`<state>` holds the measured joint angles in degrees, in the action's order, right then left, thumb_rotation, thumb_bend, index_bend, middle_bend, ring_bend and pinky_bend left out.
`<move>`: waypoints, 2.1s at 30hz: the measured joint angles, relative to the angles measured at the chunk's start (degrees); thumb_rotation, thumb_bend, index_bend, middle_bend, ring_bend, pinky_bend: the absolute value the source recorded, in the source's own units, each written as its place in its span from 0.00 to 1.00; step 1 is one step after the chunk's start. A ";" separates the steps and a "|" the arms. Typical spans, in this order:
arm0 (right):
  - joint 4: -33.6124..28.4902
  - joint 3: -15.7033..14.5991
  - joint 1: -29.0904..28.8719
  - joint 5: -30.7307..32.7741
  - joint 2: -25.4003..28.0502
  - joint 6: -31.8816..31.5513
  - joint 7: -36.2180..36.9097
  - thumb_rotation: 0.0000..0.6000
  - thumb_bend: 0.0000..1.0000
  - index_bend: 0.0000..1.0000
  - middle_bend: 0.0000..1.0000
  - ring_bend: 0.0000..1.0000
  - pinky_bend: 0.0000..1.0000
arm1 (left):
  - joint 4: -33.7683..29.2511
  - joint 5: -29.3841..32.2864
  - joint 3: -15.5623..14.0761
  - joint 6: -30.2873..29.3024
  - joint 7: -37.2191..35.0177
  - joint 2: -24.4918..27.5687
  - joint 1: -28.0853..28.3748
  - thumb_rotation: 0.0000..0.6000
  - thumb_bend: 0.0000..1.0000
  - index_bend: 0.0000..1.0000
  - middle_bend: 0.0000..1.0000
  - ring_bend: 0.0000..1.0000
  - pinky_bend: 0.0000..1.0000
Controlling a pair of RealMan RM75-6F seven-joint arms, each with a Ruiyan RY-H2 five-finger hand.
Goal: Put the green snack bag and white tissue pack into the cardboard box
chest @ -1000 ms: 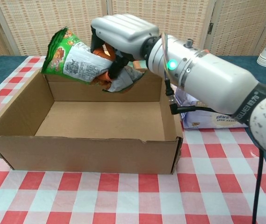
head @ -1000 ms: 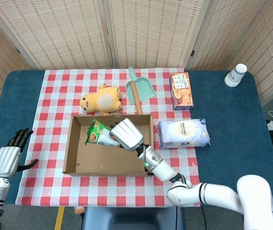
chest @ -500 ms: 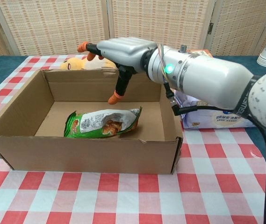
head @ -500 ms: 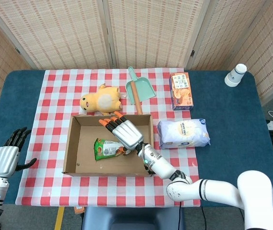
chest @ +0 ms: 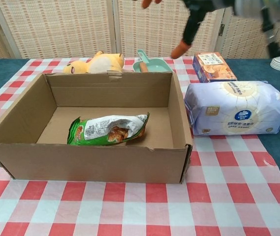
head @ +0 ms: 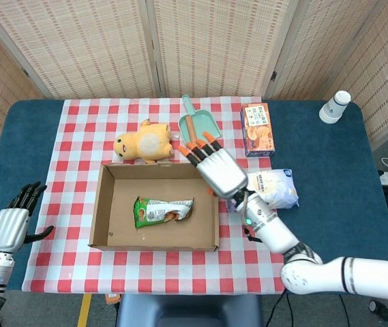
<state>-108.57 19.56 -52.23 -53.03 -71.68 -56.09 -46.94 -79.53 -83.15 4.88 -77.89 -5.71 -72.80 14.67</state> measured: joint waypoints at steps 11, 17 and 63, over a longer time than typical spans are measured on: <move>-5.64 -6.40 8.69 9.88 16.65 -3.10 2.42 1.00 0.00 0.04 0.10 0.00 0.13 | 0.18 0.15 -0.16 0.66 1.08 -0.54 0.28 1.00 0.19 0.11 0.03 0.00 0.23; -0.77 -9.50 12.46 3.83 17.58 -0.69 12.23 1.00 0.00 0.04 0.10 0.00 0.13 | 0.12 0.14 -0.25 0.76 1.95 -0.77 0.36 1.00 0.19 0.11 0.03 0.00 0.23; 27.38 -12.77 9.61 -10.14 -3.75 14.18 37.32 1.00 0.00 0.01 0.05 0.00 0.06 | 1.06 1.12 0.43 0.95 0.29 -0.59 0.36 1.00 0.19 0.12 0.03 0.00 0.23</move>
<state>-81.18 6.79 -42.62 -63.17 -75.43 -41.91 -9.62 -78.47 -82.03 5.31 -76.94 -5.42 -73.40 15.03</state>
